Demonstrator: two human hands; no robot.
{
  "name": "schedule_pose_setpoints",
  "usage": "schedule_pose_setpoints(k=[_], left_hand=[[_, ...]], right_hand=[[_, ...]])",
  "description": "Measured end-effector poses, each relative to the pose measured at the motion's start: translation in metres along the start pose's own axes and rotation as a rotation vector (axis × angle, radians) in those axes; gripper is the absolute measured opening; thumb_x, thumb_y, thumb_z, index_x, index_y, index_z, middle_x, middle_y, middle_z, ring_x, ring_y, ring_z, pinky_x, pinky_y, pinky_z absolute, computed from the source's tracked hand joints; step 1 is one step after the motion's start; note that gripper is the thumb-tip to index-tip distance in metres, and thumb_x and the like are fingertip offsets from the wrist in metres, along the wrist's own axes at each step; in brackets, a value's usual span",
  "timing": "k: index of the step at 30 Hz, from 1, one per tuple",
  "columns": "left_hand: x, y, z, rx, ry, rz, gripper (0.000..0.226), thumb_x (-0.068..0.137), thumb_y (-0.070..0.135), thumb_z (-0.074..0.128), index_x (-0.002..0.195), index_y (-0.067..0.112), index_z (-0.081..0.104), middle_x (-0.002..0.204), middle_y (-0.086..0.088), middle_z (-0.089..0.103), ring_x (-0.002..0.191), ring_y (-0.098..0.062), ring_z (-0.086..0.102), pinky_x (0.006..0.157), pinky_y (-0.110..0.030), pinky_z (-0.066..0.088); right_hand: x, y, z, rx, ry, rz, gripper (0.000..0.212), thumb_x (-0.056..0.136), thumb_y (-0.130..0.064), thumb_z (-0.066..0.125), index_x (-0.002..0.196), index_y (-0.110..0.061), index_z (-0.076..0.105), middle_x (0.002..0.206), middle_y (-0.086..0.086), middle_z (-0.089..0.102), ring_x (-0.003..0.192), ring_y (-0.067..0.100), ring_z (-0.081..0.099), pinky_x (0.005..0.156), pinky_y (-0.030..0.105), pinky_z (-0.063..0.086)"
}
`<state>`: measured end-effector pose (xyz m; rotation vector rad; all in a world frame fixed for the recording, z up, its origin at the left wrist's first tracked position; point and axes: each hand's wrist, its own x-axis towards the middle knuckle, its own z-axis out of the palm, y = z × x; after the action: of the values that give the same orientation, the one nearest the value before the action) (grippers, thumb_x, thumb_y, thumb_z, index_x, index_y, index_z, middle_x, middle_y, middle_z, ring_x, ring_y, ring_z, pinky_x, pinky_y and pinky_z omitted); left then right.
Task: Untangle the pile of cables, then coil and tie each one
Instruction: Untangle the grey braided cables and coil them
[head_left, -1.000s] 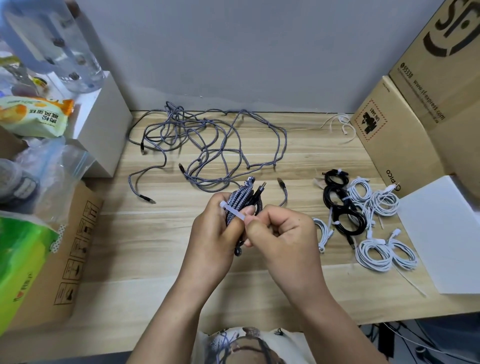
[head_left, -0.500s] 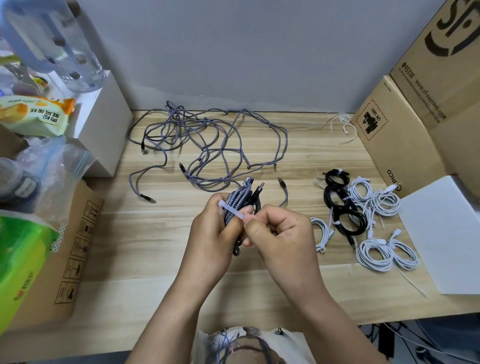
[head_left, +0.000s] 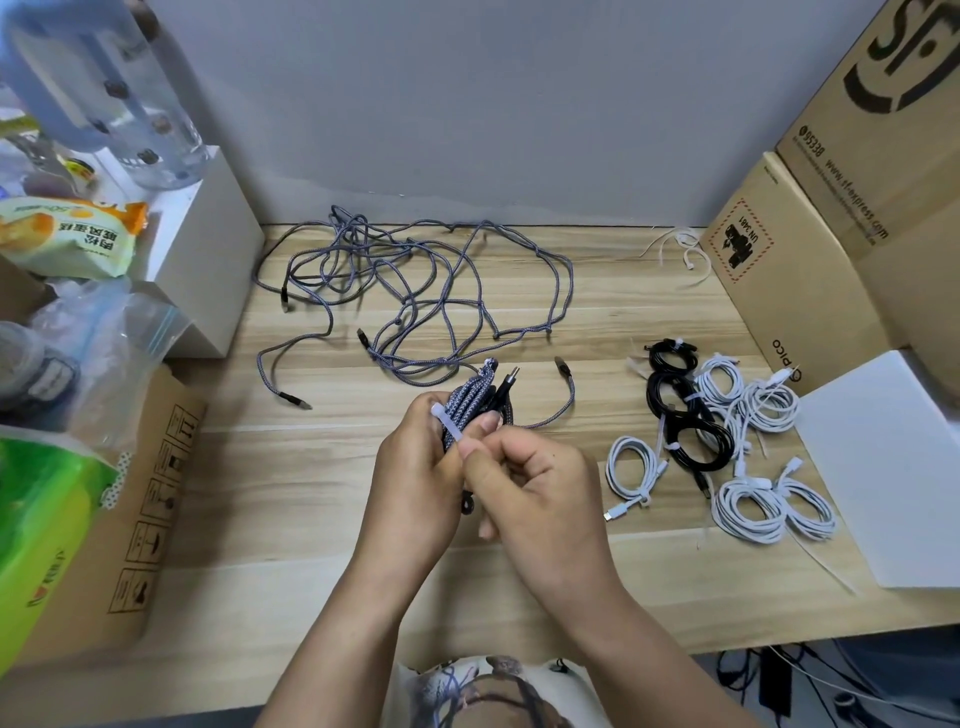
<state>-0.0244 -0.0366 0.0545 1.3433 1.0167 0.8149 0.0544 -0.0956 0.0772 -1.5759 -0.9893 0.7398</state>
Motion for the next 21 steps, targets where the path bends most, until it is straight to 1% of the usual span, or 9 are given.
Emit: schedule_pose_setpoints(k=[3, 5, 8, 12, 14, 15, 17, 19, 21], left_hand=[[0.002, -0.005, -0.002, 0.015, 0.011, 0.000, 0.015, 0.067, 0.047, 0.062, 0.070, 0.035, 0.054, 0.066, 0.007, 0.060, 0.067, -0.014, 0.053, 0.067, -0.042, 0.046], [0.002, -0.005, -0.003, 0.031, 0.017, 0.007, 0.017, 0.070, 0.039, 0.063, 0.074, 0.026, 0.053, 0.065, 0.007, 0.060, 0.064, -0.012, 0.052, 0.064, -0.040, 0.045], [0.002, -0.005, -0.003, 0.092, 0.029, 0.015, 0.009, 0.076, 0.016, 0.057, 0.073, 0.021, 0.051, 0.059, 0.007, 0.054, 0.057, -0.012, 0.044, 0.054, -0.032, 0.037], [0.002, -0.004, -0.001, 0.119, 0.066, -0.004, 0.010, 0.067, 0.023, 0.053, 0.077, 0.019, 0.054, 0.063, -0.001, 0.054, 0.057, -0.015, 0.044, 0.051, -0.032, 0.039], [0.001, -0.003, -0.002, 0.165, 0.086, 0.000, 0.008, 0.075, 0.022, 0.058, 0.080, 0.017, 0.055, 0.059, 0.006, 0.057, 0.053, -0.015, 0.045, 0.052, -0.035, 0.041], [0.000, -0.002, -0.002, 0.188, 0.094, 0.005, 0.007, 0.079, 0.019, 0.061, 0.081, 0.016, 0.055, 0.057, 0.007, 0.058, 0.052, -0.014, 0.045, 0.052, -0.036, 0.042], [0.000, -0.002, -0.003, 0.217, 0.112, 0.014, 0.011, 0.084, 0.016, 0.065, 0.081, 0.016, 0.055, 0.056, 0.008, 0.058, 0.051, -0.014, 0.046, 0.052, -0.037, 0.043], [0.001, -0.003, -0.005, 0.226, 0.123, 0.025, 0.014, 0.085, 0.020, 0.067, 0.080, 0.018, 0.054, 0.057, 0.009, 0.059, 0.050, -0.014, 0.048, 0.052, -0.038, 0.043], [0.002, -0.003, -0.005, 0.250, 0.120, 0.042, 0.015, 0.085, 0.019, 0.067, 0.079, 0.020, 0.053, 0.058, 0.014, 0.060, 0.049, -0.012, 0.048, 0.052, -0.037, 0.043]], right_hand=[[0.002, 0.001, 0.004, -0.048, 0.010, -0.031, 0.039, 0.075, -0.043, 0.050, 0.060, -0.008, 0.050, 0.049, 0.022, 0.041, 0.045, 0.034, 0.039, 0.046, 0.046, 0.037], [0.003, 0.002, 0.005, -0.052, 0.014, -0.040, 0.036, 0.077, -0.043, 0.050, 0.063, -0.010, 0.051, 0.050, 0.020, 0.042, 0.046, 0.034, 0.039, 0.047, 0.046, 0.038], [0.004, 0.005, 0.007, -0.055, 0.016, -0.051, 0.032, 0.079, -0.042, 0.050, 0.067, -0.012, 0.053, 0.053, 0.016, 0.043, 0.049, 0.033, 0.040, 0.047, 0.048, 0.041], [0.005, 0.010, 0.008, -0.068, 0.026, -0.083, 0.027, 0.078, -0.039, 0.050, 0.065, -0.016, 0.052, 0.048, 0.002, 0.037, 0.047, 0.016, 0.032, 0.047, 0.034, 0.033], [0.005, 0.011, 0.010, -0.047, 0.017, -0.066, 0.025, 0.078, -0.039, 0.050, 0.065, -0.018, 0.052, 0.049, 0.007, 0.041, 0.047, 0.025, 0.038, 0.046, 0.040, 0.039], [0.004, 0.011, 0.010, -0.028, 0.015, -0.050, 0.025, 0.078, -0.039, 0.050, 0.066, -0.018, 0.052, 0.051, 0.010, 0.043, 0.049, 0.030, 0.041, 0.048, 0.045, 0.042], [0.004, 0.012, 0.010, -0.014, 0.008, -0.051, 0.026, 0.079, -0.039, 0.050, 0.068, -0.016, 0.053, 0.053, 0.006, 0.047, 0.054, 0.029, 0.046, 0.053, 0.046, 0.043], [0.006, 0.014, 0.007, -0.101, 0.017, -0.104, 0.026, 0.079, -0.041, 0.050, 0.068, -0.018, 0.057, 0.055, -0.009, 0.049, 0.060, 0.010, 0.047, 0.063, 0.041, 0.042], [0.008, 0.015, 0.004, -0.226, 0.051, -0.085, 0.034, 0.076, -0.049, 0.048, 0.065, -0.021, 0.064, 0.063, -0.012, 0.050, 0.075, 0.009, 0.050, 0.078, 0.041, 0.038]])
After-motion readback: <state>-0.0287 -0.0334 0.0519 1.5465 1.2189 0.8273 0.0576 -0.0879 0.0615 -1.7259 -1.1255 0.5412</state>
